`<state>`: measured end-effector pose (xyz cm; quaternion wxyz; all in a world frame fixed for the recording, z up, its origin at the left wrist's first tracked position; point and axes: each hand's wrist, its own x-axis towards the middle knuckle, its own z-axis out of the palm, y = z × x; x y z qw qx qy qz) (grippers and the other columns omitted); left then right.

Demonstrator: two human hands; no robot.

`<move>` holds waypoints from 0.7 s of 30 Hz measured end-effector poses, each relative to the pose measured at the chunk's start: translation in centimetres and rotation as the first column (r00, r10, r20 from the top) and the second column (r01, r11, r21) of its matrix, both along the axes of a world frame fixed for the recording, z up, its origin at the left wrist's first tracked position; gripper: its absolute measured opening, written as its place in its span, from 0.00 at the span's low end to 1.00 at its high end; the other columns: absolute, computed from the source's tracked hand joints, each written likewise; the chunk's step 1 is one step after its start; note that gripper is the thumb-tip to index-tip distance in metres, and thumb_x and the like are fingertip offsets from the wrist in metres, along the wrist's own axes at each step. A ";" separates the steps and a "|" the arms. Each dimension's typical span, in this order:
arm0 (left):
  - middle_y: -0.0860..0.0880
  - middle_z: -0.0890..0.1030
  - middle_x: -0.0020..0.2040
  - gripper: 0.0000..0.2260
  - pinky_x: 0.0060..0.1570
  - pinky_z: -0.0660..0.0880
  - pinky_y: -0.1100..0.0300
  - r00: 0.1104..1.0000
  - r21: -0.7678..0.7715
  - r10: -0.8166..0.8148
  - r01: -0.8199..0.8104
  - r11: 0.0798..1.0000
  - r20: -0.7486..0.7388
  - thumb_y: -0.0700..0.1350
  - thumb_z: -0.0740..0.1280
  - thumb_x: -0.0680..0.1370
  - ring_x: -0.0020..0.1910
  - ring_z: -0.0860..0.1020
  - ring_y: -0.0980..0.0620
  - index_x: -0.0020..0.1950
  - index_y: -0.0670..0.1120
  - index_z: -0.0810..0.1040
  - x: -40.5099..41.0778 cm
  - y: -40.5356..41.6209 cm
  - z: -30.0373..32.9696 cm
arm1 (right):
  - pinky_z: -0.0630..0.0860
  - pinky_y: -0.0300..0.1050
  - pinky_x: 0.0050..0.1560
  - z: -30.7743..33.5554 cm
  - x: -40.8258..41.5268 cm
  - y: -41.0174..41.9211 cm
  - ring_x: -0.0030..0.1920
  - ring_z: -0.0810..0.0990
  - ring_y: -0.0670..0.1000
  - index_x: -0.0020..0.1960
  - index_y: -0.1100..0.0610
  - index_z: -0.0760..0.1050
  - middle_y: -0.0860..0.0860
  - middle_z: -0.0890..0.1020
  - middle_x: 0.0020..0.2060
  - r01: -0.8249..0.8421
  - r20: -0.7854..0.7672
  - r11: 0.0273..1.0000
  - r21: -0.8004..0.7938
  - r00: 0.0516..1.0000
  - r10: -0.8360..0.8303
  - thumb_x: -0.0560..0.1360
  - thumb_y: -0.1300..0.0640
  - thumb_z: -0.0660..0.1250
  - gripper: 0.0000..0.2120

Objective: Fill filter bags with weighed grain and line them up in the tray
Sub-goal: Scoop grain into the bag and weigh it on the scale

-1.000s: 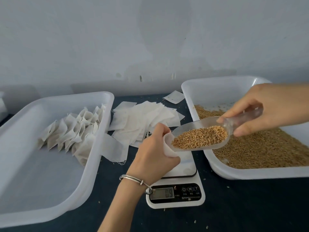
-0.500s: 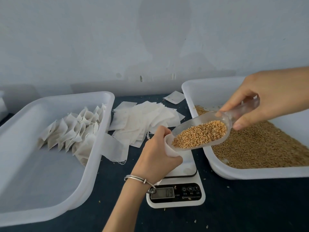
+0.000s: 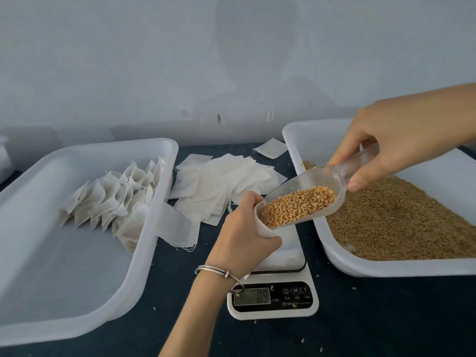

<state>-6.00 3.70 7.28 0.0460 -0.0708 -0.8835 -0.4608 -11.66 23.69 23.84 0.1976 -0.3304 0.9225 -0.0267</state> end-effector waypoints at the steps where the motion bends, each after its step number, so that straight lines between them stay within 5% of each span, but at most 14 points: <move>1: 0.55 0.71 0.36 0.18 0.26 0.65 0.71 1.000 0.000 -0.001 0.001 1.000 0.001 0.38 0.69 0.66 0.29 0.69 0.62 0.42 0.56 0.63 0.0 -0.1 0.0 | 0.66 0.31 0.30 0.0 -0.1 -0.1 0.34 0.75 0.29 0.47 0.31 0.79 0.24 0.75 0.28 0.003 -0.001 1.000 0.004 1.000 -0.003 0.62 0.39 0.71 0.13; 11: 0.58 0.74 0.41 0.18 0.27 0.67 0.70 1.000 0.035 0.000 -0.001 0.999 0.024 0.38 0.69 0.68 0.28 0.70 0.59 0.44 0.56 0.63 -0.1 -0.2 -0.2 | 0.64 0.18 0.35 -0.2 -0.5 0.0 0.32 0.73 0.26 0.49 0.35 0.80 0.26 0.74 0.25 0.024 -0.015 0.999 -0.028 1.000 -0.025 0.64 0.43 0.73 0.14; 21: 0.56 0.74 0.40 0.18 0.28 0.66 0.72 1.000 0.055 -0.014 0.013 0.998 0.009 0.37 0.68 0.68 0.29 0.69 0.62 0.44 0.56 0.63 0.0 0.0 -0.2 | 0.65 0.31 0.33 0.0 0.1 0.1 0.36 0.76 0.29 0.44 0.29 0.79 0.26 0.78 0.32 0.030 -0.002 0.999 -0.024 1.000 -0.030 0.62 0.39 0.71 0.11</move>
